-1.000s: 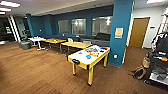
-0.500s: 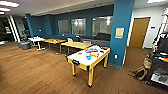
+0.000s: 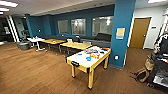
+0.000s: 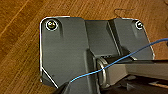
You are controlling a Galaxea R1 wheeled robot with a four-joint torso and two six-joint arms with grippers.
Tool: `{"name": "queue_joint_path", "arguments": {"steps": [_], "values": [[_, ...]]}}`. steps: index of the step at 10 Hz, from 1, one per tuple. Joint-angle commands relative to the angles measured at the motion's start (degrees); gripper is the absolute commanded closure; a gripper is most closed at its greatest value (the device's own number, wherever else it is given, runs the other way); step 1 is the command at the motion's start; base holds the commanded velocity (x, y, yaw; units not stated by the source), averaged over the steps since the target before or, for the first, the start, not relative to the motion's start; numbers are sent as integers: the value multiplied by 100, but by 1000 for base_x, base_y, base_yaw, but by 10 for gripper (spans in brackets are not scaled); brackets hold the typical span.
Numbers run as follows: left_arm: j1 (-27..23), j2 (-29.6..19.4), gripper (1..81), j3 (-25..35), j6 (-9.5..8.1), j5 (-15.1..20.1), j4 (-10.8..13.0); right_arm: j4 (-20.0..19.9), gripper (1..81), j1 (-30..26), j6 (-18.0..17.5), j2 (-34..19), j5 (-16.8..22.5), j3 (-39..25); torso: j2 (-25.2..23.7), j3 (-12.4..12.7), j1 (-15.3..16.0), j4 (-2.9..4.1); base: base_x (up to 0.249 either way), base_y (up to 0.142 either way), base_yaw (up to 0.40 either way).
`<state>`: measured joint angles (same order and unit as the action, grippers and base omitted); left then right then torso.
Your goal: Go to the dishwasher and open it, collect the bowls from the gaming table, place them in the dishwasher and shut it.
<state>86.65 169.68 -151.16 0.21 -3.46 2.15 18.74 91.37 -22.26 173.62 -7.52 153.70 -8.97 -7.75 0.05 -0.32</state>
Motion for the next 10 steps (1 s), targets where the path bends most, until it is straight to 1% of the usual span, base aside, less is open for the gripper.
{"name": "queue_joint_path", "arguments": {"steps": [1,4,10], "values": [[-319,-39,10,17,32,267,-12,77,10,-263,11,17,225,-43,0,0,0,0,144,0,0],[-319,-47,10,17,32,267,-4,77,10,-263,11,17,225,-43,0,0,0,0,154,0,0],[-319,-39,10,17,32,267,-12,86,10,-263,11,17,225,-43,0,0,0,0,164,70,0]]}}
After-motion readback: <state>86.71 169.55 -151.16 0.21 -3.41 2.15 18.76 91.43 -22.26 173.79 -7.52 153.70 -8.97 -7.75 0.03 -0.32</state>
